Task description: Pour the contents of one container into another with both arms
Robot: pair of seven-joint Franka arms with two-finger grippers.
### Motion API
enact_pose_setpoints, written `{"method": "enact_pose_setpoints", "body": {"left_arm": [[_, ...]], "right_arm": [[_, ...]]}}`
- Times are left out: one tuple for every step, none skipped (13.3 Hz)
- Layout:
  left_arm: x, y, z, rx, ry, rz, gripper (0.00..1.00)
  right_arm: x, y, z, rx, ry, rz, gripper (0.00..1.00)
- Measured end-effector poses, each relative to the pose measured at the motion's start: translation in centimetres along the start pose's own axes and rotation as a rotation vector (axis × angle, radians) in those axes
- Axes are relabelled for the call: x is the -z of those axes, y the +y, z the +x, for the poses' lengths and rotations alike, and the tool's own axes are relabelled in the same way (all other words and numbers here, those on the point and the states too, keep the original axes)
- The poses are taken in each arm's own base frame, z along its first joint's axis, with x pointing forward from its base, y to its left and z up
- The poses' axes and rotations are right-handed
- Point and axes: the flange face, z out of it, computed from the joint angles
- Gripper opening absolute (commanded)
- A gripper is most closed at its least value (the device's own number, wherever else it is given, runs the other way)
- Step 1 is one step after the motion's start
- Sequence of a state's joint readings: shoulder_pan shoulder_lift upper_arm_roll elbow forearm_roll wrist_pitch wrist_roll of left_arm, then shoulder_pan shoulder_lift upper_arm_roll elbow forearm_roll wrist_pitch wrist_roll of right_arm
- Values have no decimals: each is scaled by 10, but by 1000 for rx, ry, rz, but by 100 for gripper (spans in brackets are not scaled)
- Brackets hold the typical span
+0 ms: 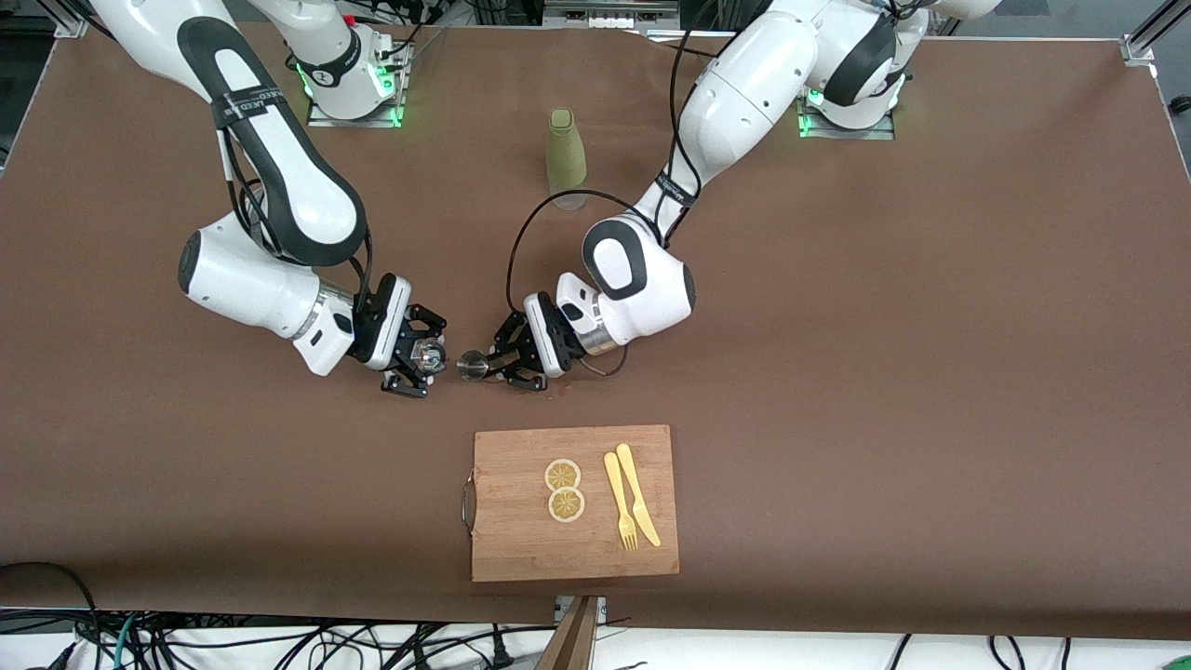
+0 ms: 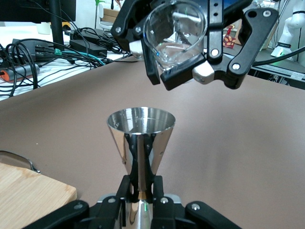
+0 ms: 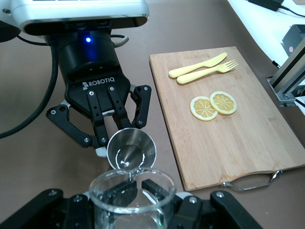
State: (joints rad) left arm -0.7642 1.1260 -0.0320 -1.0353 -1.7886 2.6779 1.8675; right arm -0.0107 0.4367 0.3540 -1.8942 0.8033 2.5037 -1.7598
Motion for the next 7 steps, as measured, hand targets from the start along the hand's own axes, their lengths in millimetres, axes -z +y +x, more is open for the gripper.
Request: {"method": "enact_pose_setpoints", "body": {"left_arm": [[0,0,0,0,0,0,0],[0,0,0,0,0,0,0],[0,0,0,0,0,0,0],[0,0,0,0,0,0,0],[0,0,0,0,0,0,0],[0,0,0,0,0,0,0],[0,0,0,0,0,0,0]], "right_arm": [[1,0,1,3,0,-2,0],[1,0,2,4,-4,-2,0],[1,0,4,1,-15,1,0],[0,-1,8,-1,-32,6,0],[0,-1,15,-1,-48,8,0],[0,-1,23,-4,-61,6,0],[1,0,28,-8,-70,4,0]]}}
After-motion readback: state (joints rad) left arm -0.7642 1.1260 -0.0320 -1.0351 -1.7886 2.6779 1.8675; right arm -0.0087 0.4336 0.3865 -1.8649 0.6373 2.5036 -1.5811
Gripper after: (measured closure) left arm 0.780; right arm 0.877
